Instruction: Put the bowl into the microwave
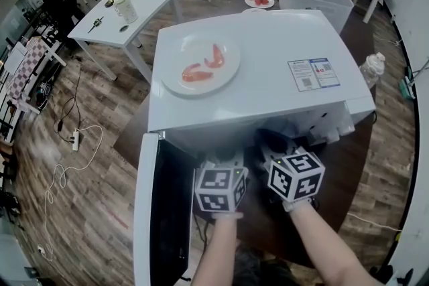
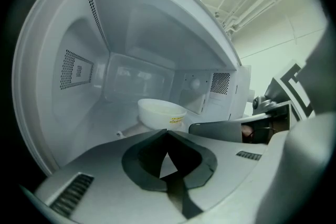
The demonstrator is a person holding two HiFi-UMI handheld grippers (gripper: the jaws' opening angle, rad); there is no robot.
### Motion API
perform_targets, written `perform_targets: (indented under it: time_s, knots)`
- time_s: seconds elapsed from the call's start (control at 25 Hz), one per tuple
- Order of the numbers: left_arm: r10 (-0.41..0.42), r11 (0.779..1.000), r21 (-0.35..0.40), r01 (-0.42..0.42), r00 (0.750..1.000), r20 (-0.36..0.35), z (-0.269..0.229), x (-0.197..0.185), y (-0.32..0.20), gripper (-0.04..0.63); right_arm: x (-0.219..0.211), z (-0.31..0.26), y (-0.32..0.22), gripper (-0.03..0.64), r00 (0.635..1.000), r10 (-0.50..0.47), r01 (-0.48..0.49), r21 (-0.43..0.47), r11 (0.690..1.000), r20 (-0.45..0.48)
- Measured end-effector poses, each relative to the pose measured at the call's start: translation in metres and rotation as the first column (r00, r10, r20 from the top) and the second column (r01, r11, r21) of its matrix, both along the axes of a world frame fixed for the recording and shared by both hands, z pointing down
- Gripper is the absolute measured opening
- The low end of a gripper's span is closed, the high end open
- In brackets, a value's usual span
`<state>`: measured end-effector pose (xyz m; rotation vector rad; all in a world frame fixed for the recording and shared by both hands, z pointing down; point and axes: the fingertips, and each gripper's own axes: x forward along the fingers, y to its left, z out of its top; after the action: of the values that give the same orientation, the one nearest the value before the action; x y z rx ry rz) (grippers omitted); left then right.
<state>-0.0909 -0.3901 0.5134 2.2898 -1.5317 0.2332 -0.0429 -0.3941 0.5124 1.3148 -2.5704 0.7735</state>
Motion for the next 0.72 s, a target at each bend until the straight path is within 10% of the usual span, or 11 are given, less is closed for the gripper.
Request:
perform_targets:
  time_s: [0.72]
  knots:
    - [0.011, 1.000, 0.026, -0.006, 0.986, -0.168, -0.012, 0.016, 0.040, 0.011, 0.015, -0.019, 0.041, 0.003, 0.999, -0.033, 0.034, 0.091, 0.995, -0.015]
